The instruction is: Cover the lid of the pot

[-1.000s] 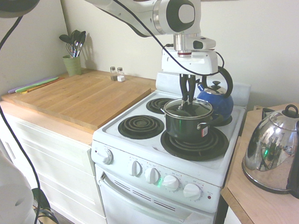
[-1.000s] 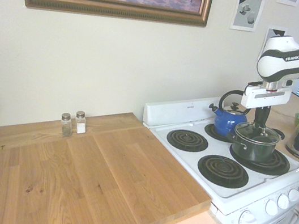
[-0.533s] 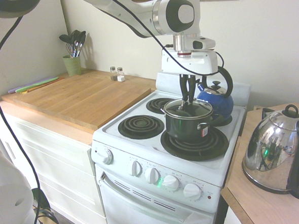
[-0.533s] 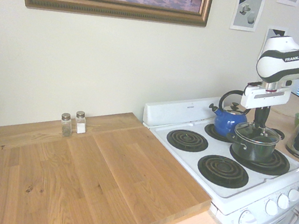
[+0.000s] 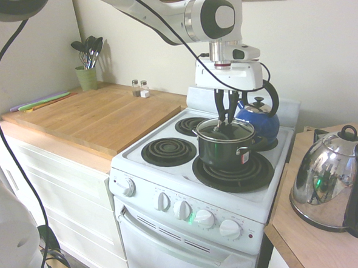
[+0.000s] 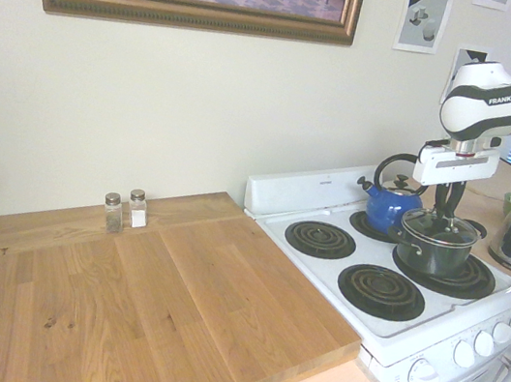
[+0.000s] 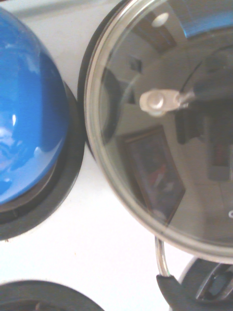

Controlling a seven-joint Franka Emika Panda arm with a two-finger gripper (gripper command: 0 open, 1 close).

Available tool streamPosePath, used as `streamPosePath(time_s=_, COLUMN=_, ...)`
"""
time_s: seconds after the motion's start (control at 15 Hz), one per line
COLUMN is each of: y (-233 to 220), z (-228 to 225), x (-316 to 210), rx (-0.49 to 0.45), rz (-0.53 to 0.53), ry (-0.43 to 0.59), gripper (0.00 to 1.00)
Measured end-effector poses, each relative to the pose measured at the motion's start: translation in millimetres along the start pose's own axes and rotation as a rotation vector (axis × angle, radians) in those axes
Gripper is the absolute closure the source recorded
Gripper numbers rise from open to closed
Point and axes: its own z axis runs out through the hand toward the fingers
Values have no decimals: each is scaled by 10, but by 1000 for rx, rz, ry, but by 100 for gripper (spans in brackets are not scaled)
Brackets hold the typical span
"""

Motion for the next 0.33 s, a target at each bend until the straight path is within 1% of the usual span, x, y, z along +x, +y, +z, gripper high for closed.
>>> streamPosePath(time_s=0.13, y=44, z=-68, x=22, rx=4, rz=10, ry=-2, gripper=0)
streamPosePath(time_s=0.33, y=161, z=-468, x=4, rx=59, rz=25, ry=-6, gripper=0)
